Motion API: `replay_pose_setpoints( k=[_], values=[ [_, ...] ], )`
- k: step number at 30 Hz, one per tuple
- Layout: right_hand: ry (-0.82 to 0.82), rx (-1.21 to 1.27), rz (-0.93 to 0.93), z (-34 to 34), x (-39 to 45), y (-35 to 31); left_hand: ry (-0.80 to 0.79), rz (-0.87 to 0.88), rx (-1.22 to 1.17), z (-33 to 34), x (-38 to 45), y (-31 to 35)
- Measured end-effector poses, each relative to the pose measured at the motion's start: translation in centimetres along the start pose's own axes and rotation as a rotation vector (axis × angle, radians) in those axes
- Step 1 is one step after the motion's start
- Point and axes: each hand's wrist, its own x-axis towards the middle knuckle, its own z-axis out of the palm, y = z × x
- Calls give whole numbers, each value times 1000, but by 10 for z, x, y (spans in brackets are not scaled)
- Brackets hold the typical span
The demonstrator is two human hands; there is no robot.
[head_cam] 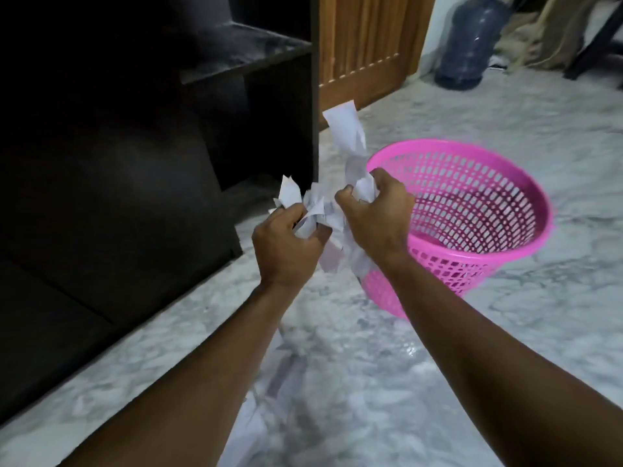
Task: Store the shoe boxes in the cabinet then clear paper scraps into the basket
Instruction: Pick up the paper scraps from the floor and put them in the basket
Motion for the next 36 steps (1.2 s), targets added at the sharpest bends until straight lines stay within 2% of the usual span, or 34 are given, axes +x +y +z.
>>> replay_pose_setpoints(
  k=[5,9,12,14,16,18,20,22,24,27,32,36],
  values=[
    [261,-4,89,-92,66,-7,-21,108,-142,61,66,90],
    [307,-89,269,-133,99,26,-99,175,-203,119,89,134],
    [179,-222,510,-148,110,67,-382,66,-126,170,89,129],
    [-34,-153,685,-154,112,85,-631,-93,-33,194,84,121],
    [-190,-69,750,-159,111,92,-891,-172,82,207,83,115],
    [-262,-123,761,-161,115,98,-1048,-126,207,213,86,113],
    [-276,-174,759,-162,119,102,-1094,-17,329,214,91,112],
    [-273,-208,740,-160,123,102,-1063,74,353,209,94,111],
    [-237,-322,683,-156,126,99,-963,131,278,198,100,108],
    [-151,-485,481,-148,129,86,-775,133,178,169,110,97],
    [-44,-399,121,-113,117,58,-555,101,121,97,103,53],
    [-109,-369,-154,-52,85,30,-441,-30,113,27,69,-8]
  ],
)
